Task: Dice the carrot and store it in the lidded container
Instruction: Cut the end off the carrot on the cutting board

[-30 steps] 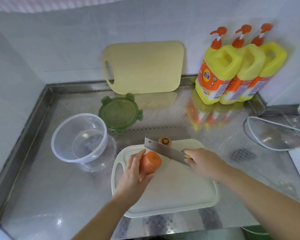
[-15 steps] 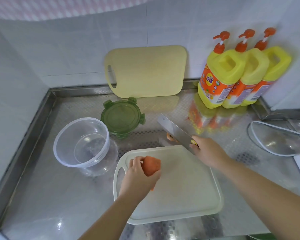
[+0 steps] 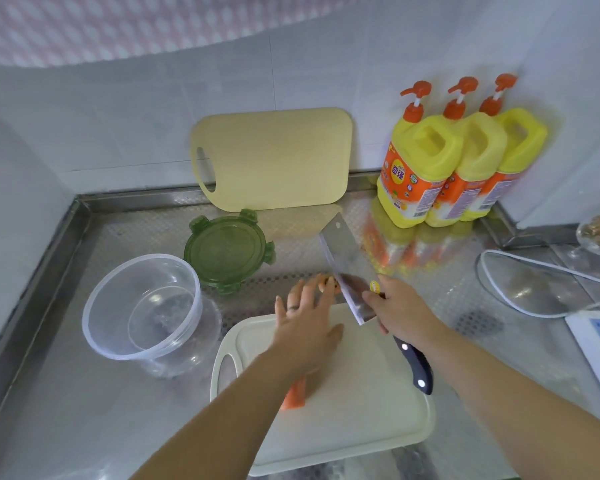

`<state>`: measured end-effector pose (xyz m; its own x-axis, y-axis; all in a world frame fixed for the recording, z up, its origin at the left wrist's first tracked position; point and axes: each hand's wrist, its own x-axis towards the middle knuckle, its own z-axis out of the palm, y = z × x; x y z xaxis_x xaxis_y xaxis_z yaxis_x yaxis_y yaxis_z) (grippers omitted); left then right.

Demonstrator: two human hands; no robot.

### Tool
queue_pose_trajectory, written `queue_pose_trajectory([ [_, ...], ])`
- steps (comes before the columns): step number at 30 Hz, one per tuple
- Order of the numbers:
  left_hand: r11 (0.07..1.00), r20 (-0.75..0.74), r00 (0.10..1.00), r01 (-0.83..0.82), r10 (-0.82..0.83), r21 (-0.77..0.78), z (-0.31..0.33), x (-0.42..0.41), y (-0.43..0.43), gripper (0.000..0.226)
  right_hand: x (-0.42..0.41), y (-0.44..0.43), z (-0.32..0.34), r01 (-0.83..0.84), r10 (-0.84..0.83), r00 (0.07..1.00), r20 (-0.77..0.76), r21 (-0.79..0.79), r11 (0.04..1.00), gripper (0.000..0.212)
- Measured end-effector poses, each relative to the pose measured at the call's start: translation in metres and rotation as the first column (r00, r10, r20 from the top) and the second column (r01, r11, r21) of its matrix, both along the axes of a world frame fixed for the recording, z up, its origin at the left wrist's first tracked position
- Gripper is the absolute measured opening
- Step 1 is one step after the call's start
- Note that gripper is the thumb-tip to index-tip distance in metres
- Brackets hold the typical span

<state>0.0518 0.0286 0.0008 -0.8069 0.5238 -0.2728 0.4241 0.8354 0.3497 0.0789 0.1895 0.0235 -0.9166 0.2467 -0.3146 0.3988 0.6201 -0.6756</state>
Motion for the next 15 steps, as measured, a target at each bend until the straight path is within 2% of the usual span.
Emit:
queue_pose_trajectory([
  [4, 0.999, 0.038, 0.999, -0.002, 0.004, -0.043, -0.010, -0.012, 0.024, 0.074, -0.008, -0.002, 0.002, 0.066, -0.067, 0.998, -0.013, -0.066, 0.996, 0.022],
  [9, 0.989, 0.104, 0.993, -0.033, 0.048, -0.145, -0.021, -0.024, 0.024, 0.065, -0.013, 0.000, 0.001, 0.111, -0.109, 0.994, 0.031, -0.070, 0.991, 0.020],
  [15, 0.989, 0.071, 0.992, -0.099, 0.107, -0.110, -0.019, -0.043, 0.010, 0.040, -0.013, 0.000, 0.002, 0.125, -0.123, 0.992, 0.029, -0.067, 0.990, 0.017],
])
